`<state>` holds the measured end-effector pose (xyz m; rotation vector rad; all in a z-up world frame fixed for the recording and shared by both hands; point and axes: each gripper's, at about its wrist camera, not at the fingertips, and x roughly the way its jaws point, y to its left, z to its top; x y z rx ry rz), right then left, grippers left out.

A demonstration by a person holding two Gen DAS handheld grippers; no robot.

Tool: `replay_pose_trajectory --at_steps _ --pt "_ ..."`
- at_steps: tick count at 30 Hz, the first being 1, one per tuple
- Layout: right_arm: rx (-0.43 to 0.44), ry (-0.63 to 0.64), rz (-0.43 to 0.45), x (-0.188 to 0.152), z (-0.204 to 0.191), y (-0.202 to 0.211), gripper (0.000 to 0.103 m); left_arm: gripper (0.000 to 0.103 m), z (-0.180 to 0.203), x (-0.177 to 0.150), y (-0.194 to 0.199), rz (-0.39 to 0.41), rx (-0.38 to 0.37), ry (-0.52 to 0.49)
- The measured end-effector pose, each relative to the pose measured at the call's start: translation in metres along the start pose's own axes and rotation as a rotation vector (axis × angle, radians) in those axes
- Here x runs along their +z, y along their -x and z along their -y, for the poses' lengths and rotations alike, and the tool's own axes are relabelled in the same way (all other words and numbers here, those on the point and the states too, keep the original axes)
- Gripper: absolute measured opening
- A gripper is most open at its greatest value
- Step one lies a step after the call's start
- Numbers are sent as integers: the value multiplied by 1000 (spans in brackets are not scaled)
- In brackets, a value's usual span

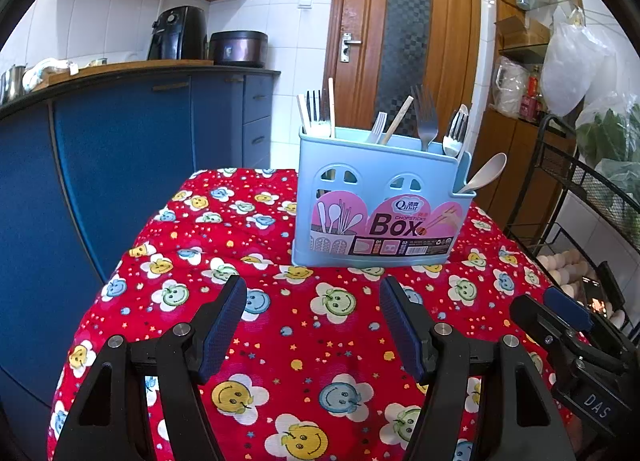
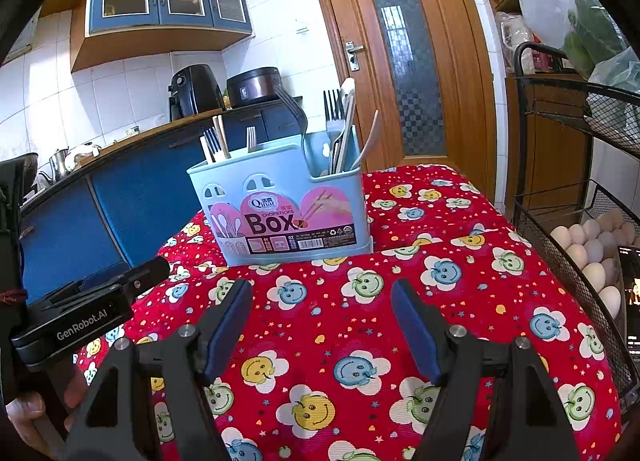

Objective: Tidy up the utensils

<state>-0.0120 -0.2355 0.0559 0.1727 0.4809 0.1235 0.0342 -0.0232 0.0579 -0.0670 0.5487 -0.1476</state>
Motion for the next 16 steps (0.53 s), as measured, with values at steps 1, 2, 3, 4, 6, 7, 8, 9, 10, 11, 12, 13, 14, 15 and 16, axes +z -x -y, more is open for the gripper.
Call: replay_pose_trajectory --at_steps 1,2,3,4,6,7,8,9,10,11,12,13,14,15,16 --pt "0 0 0 0 0 0 74 70 0 0 0 0 0 1" --pt "0 0 -1 0 0 0 74 70 0 0 0 -1 0 1" --pt "0 0 -2 0 0 0 74 70 0 0 0 -1 -1 1" --pt "-2 0 -5 -1 1 -1 74 70 0 0 0 -2 -2 1" --pt "-3 -1 -11 -2 1 -2 74 70 0 0 0 -3 -2 1" --pt "-4 -3 -14 -2 2 -3 74 70 0 0 0 -5 -2 2" --pt "-5 -6 -17 -3 2 -3 74 70 0 0 -1 -8 -3 2" --pt "-6 -9 -19 -3 3 -4 74 70 0 -1 -2 -12 -3 4" --pt "-6 -11 -21 -3 3 -4 74 70 0 -1 -3 -16 -5 6" --pt "-6 -12 -23 -3 4 -5 74 70 -1 -2 -4 -19 -7 7" --pt "-5 -14 -25 -3 4 -5 74 70 -1 -2 -5 -21 -8 8" --pt "-5 -16 -29 -3 5 -6 74 70 0 -3 -6 -22 -8 7" --pt "-6 -16 -33 -3 5 -7 74 70 0 -3 -6 -23 -7 6" --pt "-7 -18 -37 -3 6 -7 74 70 0 -3 -7 -24 -6 5" --pt "-7 -18 -37 -3 6 -7 74 70 0 -4 -7 -26 -5 4"
